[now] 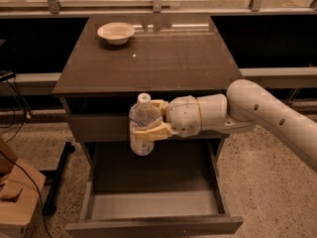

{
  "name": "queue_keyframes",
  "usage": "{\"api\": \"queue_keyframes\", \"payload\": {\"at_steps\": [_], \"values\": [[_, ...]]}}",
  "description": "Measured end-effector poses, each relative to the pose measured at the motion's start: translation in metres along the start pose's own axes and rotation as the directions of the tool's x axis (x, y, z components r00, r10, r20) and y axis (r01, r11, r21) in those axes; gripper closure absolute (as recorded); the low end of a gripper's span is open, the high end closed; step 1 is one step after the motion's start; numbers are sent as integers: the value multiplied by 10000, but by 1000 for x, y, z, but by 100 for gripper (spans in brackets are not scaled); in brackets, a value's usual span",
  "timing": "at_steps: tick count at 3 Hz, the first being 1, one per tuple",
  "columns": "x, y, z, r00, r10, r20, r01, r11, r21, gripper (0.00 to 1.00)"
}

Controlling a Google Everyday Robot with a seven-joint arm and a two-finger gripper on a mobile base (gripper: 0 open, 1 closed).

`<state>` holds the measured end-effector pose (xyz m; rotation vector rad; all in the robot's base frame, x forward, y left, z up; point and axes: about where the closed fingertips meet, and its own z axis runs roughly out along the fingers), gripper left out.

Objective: Place blue plastic bottle into middle drawer

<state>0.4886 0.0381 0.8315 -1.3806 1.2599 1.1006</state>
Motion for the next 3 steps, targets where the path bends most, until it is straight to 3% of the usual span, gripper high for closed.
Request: {"api": "queue_keyframes", "payload": {"at_steps": [1,2,3], "values": [[30,10,7,9998,-62,-215,58,9998,-188,100],[70,19,19,9999,-123,41,124,9994,-337,100],[127,20,21,10000,-20,76,22,9998,-207,100]]}}
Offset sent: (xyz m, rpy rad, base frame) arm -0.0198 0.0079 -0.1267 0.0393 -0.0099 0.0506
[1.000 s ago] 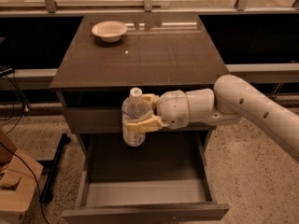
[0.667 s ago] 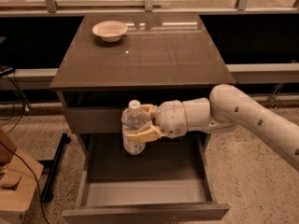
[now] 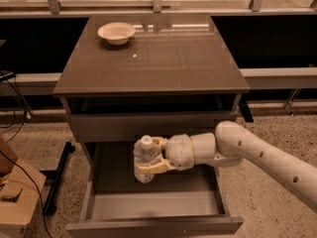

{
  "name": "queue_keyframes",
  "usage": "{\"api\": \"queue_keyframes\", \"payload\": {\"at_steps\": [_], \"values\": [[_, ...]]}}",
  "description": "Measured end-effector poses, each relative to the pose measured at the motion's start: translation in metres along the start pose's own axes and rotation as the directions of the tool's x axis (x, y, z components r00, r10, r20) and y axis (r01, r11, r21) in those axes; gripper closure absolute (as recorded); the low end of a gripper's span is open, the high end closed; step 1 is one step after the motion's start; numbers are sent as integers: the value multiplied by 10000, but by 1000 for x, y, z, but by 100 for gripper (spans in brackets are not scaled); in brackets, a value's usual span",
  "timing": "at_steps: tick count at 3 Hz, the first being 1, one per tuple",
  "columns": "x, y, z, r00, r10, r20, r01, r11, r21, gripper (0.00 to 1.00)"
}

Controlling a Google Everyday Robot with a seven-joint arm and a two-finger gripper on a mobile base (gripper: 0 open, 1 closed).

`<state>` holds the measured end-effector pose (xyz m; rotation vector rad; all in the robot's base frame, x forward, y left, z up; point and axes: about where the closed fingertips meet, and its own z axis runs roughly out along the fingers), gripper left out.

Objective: Place blue plastic bottle into middle drawer

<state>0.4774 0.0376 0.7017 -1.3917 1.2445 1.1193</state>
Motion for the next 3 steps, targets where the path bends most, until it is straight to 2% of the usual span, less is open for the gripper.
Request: {"api": "queue_keyframes", "payload": {"at_steps": [1,2,3], "values": [[47,1,-3,9988,423,-246,-419,9990,156,100],[92,8,-10,9944,1022,-268,-1008,9937,489,100],[137,7,-27,9898,1398,290,-1424,9813,1298,100]]}}
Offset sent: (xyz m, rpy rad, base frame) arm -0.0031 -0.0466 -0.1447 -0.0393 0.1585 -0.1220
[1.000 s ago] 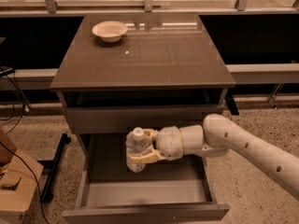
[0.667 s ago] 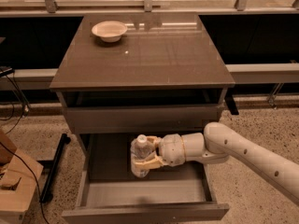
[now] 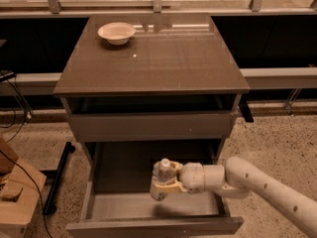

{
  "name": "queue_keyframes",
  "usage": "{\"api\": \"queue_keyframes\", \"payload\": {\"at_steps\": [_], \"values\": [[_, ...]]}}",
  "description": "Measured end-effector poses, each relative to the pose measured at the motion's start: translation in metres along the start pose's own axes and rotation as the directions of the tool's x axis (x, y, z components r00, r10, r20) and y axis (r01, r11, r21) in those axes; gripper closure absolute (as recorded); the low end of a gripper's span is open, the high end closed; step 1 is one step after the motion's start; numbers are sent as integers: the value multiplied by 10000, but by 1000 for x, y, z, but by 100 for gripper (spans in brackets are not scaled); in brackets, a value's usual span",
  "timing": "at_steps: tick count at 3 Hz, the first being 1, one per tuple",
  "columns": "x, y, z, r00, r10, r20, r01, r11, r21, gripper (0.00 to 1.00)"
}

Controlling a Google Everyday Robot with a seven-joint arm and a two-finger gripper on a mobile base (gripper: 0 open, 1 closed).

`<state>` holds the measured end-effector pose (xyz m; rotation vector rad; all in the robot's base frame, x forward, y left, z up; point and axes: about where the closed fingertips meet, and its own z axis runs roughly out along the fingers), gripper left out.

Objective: Place blue plastic bottle into middle drawer

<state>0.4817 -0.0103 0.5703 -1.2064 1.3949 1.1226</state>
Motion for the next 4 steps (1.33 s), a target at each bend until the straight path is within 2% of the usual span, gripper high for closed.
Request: {"api": "queue_keyframes", "payload": {"at_steps": [1,2,3,4], "values": [[27,-10,-12,9991,114,397,-135,9985,533,100],[54,-26,-17,9989,249,405,-281,9963,810,100],[79,-40,-13,9988,476,140,-486,9952,854,97],[94,-47,-10,9974,689,-188,-669,9938,888,73]]}}
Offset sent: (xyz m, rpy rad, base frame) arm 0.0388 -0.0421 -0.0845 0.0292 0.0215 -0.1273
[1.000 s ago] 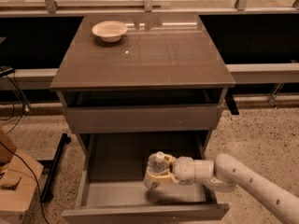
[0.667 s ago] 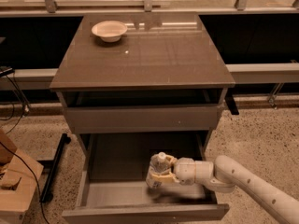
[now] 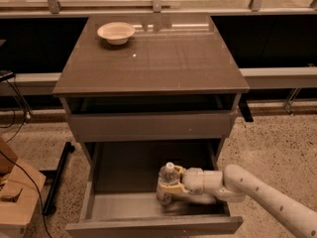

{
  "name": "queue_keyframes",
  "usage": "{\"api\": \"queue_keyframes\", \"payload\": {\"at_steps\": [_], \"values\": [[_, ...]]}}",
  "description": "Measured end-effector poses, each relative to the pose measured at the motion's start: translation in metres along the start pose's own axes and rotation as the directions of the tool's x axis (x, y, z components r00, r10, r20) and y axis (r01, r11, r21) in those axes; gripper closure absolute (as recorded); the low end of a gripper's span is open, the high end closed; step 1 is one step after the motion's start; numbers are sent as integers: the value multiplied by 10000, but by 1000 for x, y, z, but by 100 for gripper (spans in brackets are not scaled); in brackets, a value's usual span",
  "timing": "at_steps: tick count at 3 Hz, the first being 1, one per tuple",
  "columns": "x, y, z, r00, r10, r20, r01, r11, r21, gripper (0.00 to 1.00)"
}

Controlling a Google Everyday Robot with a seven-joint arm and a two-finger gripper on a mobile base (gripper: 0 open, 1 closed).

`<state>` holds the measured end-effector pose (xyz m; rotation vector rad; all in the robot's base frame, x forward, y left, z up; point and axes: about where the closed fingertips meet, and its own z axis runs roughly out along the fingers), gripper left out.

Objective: Place blue plastic bottle into middle drawer

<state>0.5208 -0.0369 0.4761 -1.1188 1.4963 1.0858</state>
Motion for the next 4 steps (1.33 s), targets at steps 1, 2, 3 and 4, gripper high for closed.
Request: {"api": "queue_keyframes", "payload": {"at_steps": [1,2,3,4], "values": [[11,-2,2,9997,198,-160,-196,9997,147,51],[9,-1,5,9997,189,-137,-188,9998,87,20],[9,0,7,9997,192,-127,-191,9998,51,0],[9,0,7,9997,192,-126,-191,9998,48,0]]}}
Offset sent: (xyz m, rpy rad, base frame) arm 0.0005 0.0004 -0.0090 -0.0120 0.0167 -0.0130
